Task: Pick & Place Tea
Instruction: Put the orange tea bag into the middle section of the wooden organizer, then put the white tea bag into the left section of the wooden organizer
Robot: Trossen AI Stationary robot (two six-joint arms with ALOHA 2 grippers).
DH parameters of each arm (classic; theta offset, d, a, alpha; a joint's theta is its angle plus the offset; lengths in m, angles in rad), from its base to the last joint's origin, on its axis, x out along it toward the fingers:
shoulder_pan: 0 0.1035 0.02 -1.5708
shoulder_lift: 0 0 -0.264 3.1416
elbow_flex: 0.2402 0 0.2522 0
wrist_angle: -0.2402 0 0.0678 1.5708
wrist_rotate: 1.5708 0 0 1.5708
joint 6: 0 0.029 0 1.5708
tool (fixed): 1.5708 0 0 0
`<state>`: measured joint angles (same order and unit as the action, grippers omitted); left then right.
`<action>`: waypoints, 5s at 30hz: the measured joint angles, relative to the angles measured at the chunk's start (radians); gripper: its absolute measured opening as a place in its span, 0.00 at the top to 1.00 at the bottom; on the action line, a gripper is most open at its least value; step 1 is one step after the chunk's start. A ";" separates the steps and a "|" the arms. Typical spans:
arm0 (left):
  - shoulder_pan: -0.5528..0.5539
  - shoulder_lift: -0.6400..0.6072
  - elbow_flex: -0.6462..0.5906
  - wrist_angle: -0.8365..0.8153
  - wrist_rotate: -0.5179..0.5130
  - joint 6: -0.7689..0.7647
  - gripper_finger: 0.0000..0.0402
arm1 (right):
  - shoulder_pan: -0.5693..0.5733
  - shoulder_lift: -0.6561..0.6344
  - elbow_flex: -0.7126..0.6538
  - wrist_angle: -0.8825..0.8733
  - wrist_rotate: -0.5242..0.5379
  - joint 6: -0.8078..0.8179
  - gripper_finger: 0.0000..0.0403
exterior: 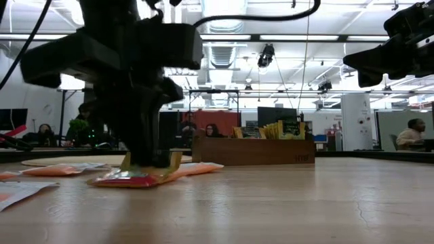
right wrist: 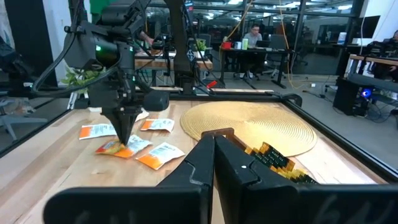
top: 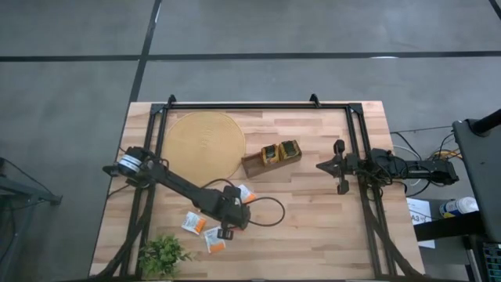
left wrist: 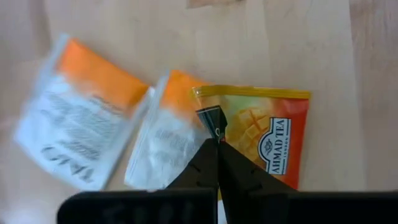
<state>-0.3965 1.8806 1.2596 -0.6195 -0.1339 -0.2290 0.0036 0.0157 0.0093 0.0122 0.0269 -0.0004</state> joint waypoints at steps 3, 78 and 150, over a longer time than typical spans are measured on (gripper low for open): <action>0.003 -0.004 0.038 -0.071 -0.054 0.030 1.00 | 0.000 0.000 0.000 0.000 0.000 0.000 0.98; 0.458 0.238 0.612 -0.164 -0.354 0.107 1.00 | 0.000 0.001 0.000 0.000 0.001 0.000 0.98; 0.307 0.022 0.334 -0.242 -0.159 -0.212 1.00 | 0.000 -0.001 0.000 0.001 0.000 0.000 0.98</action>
<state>-0.0896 1.9027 1.5933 -0.8614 -0.2927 -0.4413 0.0036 0.0151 0.0097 0.0128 0.0268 -0.0006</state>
